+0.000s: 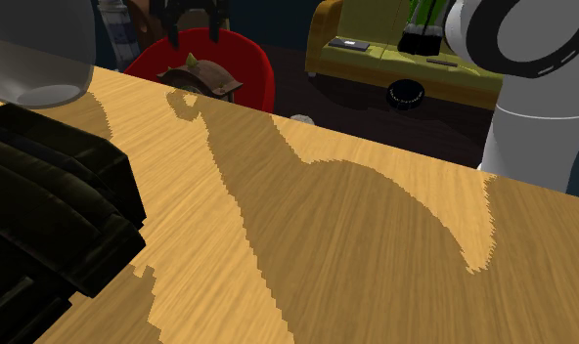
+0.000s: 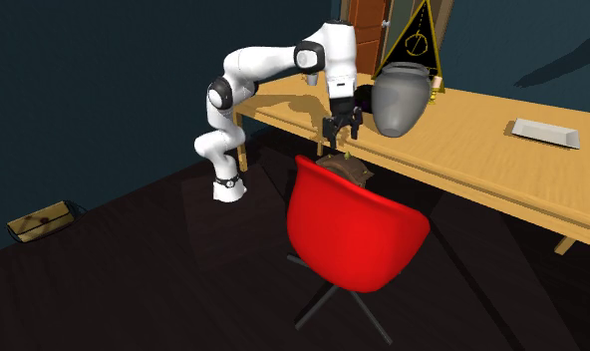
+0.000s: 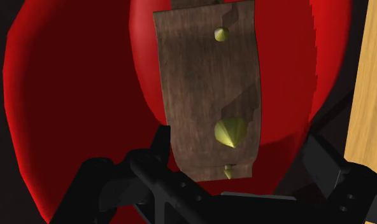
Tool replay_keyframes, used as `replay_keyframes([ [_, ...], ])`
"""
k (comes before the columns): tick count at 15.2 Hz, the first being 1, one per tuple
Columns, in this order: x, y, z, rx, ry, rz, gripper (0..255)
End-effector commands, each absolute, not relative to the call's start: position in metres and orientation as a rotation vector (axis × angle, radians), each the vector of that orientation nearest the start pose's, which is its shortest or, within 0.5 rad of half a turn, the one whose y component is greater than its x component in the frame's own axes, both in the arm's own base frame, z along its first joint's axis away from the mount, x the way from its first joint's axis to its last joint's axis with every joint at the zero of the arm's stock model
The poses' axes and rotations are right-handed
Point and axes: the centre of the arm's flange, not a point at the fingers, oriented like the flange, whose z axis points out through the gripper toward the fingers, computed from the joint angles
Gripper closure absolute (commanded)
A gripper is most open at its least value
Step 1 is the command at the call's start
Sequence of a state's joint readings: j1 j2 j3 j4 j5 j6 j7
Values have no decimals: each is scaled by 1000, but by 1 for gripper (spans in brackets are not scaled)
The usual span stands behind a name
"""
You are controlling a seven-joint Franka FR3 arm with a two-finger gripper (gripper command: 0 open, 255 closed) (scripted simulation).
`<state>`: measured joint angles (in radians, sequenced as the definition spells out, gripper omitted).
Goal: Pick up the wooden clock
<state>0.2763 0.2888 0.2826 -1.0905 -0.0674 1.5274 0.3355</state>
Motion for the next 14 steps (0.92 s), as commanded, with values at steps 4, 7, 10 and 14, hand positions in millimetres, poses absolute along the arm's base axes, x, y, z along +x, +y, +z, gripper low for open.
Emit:
replay_keyframes([
  [4, 555, 299, 654, -3040, -302, -213, 0],
  [7, 555, 299, 646, -3040, -302, -213, 0],
  [10, 556, 299, 645, -3040, -302, -213, 255],
  [14, 556, 299, 646, -3040, -302, -213, 255],
])
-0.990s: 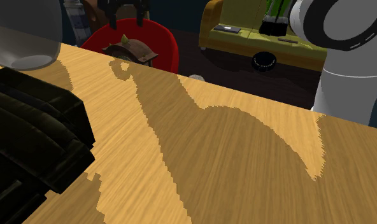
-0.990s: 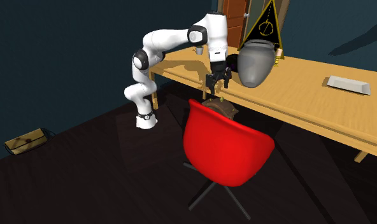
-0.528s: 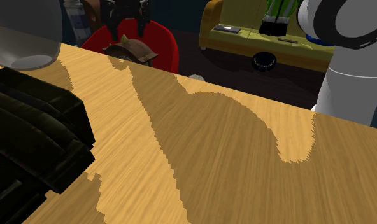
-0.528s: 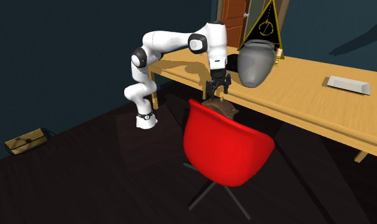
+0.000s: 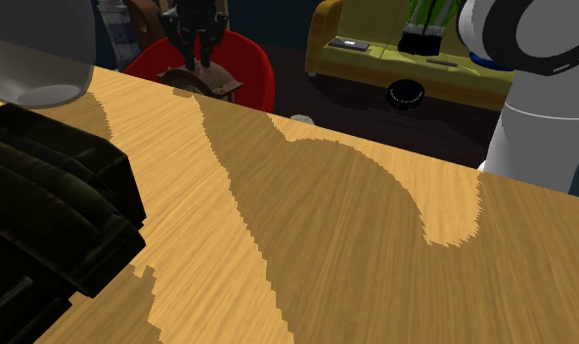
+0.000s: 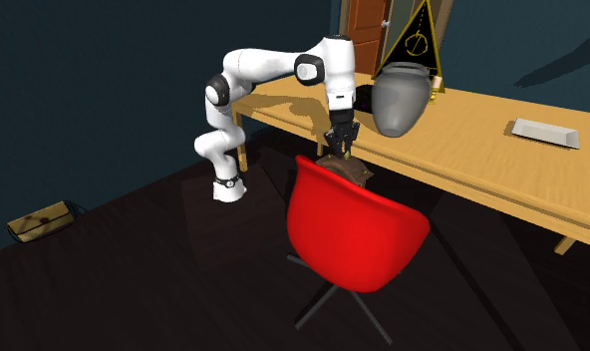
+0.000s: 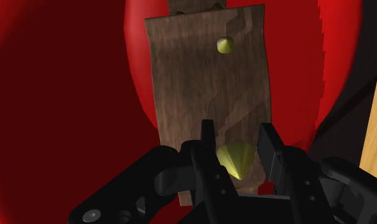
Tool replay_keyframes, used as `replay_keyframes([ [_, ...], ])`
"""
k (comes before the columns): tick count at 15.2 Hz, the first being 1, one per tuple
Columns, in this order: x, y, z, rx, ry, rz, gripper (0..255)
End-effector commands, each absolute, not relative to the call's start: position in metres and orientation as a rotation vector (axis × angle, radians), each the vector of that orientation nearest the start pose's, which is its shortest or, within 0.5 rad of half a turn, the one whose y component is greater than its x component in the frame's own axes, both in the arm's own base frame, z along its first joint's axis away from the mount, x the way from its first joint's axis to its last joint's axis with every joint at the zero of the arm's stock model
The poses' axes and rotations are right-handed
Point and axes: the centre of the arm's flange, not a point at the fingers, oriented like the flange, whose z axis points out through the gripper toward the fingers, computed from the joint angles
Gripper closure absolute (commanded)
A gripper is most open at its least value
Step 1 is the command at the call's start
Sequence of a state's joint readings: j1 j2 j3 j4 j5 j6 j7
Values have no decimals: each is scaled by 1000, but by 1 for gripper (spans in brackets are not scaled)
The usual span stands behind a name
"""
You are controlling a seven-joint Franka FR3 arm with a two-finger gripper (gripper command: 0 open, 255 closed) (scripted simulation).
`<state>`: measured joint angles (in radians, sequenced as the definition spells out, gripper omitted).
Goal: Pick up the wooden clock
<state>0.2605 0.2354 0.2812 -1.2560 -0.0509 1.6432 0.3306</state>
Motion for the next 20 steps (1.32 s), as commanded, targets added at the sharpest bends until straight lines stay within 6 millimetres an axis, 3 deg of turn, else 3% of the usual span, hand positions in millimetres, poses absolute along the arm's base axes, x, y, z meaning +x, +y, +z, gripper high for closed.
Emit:
replay_keyframes([
  [1, 556, 299, 646, -3040, -302, -213, 255],
  [3, 555, 299, 646, -3040, -302, -213, 255],
  [18, 555, 299, 725, -3040, -302, -213, 255],
  [20, 555, 299, 726, -3040, -302, -213, 255],
])
